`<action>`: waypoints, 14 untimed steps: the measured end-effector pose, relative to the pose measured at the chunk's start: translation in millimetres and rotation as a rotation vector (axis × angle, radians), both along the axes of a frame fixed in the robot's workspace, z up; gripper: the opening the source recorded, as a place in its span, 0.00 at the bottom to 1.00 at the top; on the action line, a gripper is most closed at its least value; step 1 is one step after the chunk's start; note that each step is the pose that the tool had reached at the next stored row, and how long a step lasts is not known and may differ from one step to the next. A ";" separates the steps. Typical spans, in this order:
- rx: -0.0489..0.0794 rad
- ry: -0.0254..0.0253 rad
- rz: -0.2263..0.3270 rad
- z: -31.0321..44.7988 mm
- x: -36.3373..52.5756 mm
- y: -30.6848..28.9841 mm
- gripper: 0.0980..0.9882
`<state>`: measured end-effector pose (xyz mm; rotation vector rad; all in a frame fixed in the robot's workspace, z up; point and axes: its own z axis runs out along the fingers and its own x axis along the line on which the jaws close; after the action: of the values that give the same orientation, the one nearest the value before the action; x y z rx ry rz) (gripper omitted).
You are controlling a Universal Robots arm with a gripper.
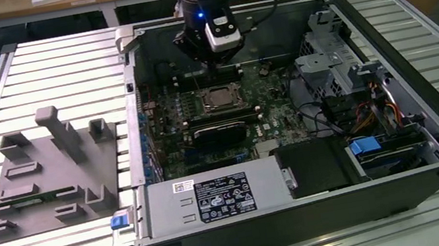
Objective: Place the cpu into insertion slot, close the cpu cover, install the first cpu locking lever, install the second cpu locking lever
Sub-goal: 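Install the first cpu locking lever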
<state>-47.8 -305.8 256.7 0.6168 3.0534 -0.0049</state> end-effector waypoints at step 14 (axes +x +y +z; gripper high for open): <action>0.000 0.0000 0.251 -0.1 -0.2 0.0 0.01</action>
<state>-48.0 -305.8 256.6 0.2292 3.1064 0.0004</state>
